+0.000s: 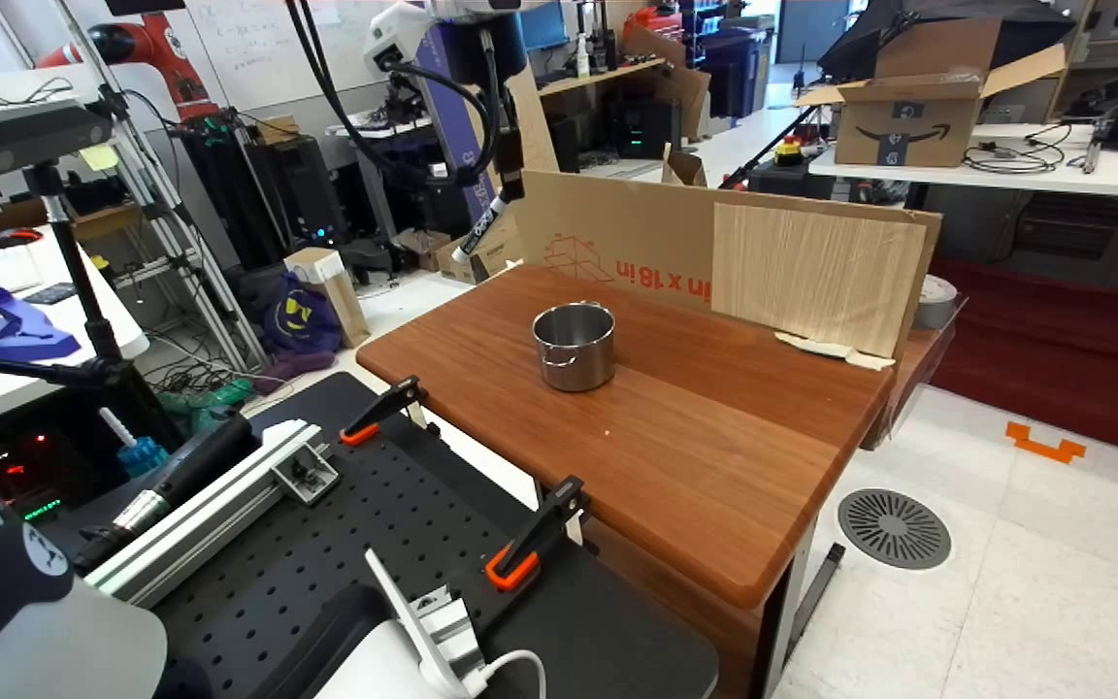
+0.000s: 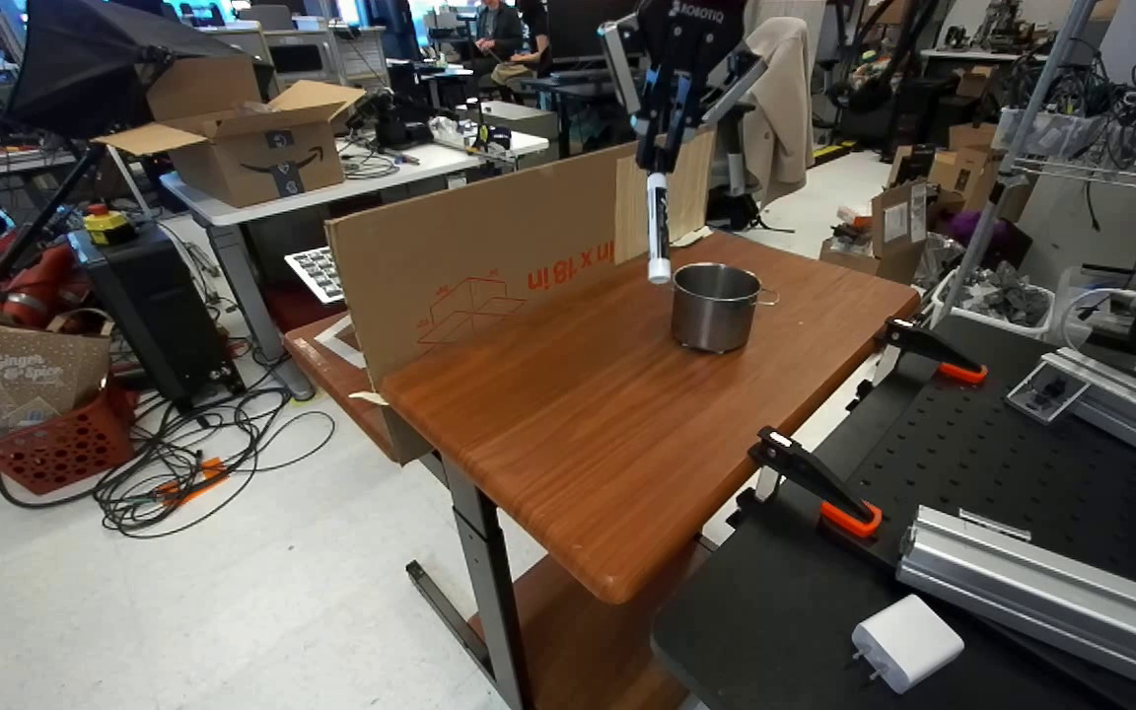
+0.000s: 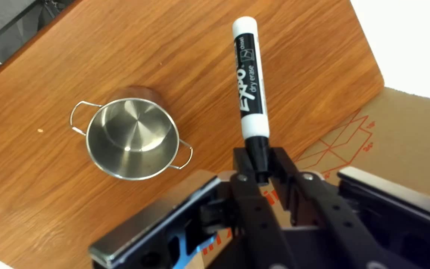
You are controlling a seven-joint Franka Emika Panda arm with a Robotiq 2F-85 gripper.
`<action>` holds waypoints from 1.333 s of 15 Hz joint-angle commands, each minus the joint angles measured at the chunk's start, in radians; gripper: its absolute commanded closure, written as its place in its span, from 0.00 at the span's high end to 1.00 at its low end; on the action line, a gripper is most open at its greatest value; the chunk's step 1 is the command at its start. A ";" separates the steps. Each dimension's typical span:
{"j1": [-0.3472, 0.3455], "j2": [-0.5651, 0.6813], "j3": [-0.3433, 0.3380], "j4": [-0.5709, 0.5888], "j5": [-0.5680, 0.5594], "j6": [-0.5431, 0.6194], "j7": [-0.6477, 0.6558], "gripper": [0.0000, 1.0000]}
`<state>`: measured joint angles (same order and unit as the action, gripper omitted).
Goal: Take the marker from the pot and put it on the table
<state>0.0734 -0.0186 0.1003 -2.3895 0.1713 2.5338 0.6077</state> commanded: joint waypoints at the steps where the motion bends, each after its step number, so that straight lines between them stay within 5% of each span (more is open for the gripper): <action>1: 0.024 0.124 0.010 0.093 -0.050 -0.008 0.029 0.05; 11: 0.096 0.444 -0.061 0.328 -0.086 0.011 0.039 0.05; 20: 0.169 0.597 -0.122 0.420 -0.094 0.014 0.042 0.05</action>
<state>0.2108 0.5366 0.0075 -2.0090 0.1026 2.5466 0.6223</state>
